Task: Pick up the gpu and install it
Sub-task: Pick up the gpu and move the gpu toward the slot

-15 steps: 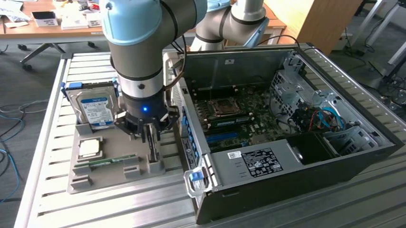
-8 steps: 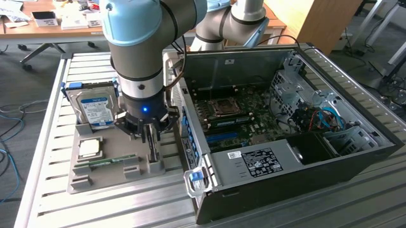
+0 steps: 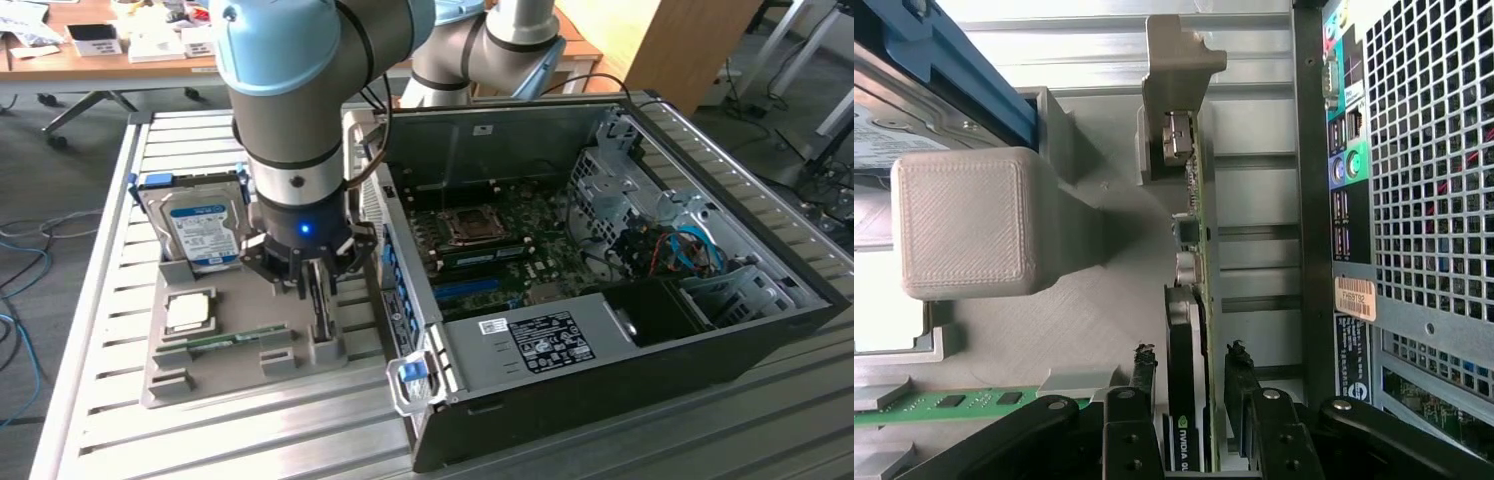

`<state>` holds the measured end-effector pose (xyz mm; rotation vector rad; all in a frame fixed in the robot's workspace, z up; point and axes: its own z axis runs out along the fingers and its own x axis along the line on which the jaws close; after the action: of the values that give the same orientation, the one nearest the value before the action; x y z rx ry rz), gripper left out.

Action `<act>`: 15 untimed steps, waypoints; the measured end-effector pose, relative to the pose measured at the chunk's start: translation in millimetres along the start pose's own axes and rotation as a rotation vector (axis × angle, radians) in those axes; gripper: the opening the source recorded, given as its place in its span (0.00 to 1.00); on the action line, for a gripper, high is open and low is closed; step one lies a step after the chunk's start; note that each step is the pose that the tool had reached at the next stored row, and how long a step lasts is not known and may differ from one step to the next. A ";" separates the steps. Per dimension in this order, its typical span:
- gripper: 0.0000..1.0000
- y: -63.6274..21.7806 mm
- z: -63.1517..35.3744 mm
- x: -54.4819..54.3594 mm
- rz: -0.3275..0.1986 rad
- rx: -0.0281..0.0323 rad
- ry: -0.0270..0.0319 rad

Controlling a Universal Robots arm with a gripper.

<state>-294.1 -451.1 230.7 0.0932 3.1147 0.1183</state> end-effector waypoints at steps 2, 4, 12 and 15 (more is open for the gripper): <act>0.42 0.0 0.0 0.0 0.000 0.0001 0.0001; 0.42 0.0 -0.1 0.0 0.000 0.0001 0.0001; 0.33 0.1 0.0 0.0 0.000 0.0000 0.0001; 0.33 0.1 -0.1 0.0 0.000 0.0001 0.0001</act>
<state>-294.1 -451.0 230.7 0.0933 3.1149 0.1182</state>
